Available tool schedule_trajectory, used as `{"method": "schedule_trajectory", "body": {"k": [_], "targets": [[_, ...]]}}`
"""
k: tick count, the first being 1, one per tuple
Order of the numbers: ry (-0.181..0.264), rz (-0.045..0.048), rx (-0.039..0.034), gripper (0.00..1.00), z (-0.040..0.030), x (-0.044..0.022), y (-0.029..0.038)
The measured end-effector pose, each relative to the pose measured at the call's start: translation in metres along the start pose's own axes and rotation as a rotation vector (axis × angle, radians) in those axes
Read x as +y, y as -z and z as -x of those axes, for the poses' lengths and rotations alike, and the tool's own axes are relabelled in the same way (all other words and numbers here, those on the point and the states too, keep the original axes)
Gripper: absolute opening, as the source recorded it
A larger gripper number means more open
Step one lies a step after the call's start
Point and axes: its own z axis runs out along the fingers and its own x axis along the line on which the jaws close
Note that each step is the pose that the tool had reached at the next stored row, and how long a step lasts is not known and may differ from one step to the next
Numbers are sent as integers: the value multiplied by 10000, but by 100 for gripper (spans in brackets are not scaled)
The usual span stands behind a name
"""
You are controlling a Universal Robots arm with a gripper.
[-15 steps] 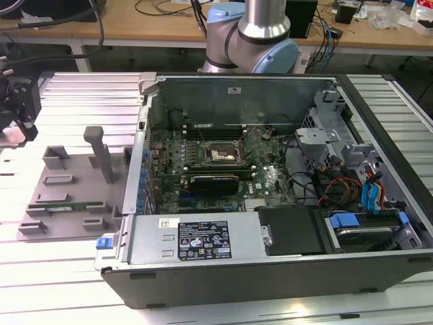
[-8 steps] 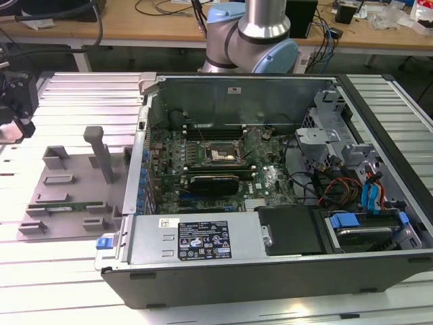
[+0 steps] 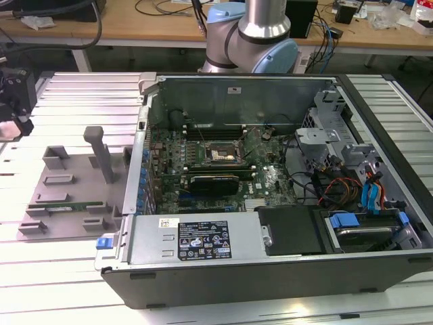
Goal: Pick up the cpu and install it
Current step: 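Pick up the cpu and move it towards the insertion slot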
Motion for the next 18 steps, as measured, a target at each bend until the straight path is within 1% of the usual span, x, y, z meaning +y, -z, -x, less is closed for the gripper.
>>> {"method": "schedule_trajectory", "body": {"k": [1, 2, 3, 4, 5, 6, 7, 8, 13, 16, 18], "targets": [[-3, 153, -3, 55, 0, 0, 7], [-5, 224, -4, 55, 0, 0, 15], [-6, 227, -6, 55, 0, -2, 41], [-5, 227, -6, 55, 2, -4, 84], [-4, 227, -7, 55, 3, -6, 138], [-3, 227, -6, 55, 5, -9, 207], [-3, 227, -6, 55, 5, -11, 258], [-4, 227, -7, 55, 6, -12, 289], [-4, 226, -5, 55, 7, -12, 294], [-4, 226, -5, 55, 49, -14, 293], [-4, 226, -6, 55, 90, -15, 292]]}}
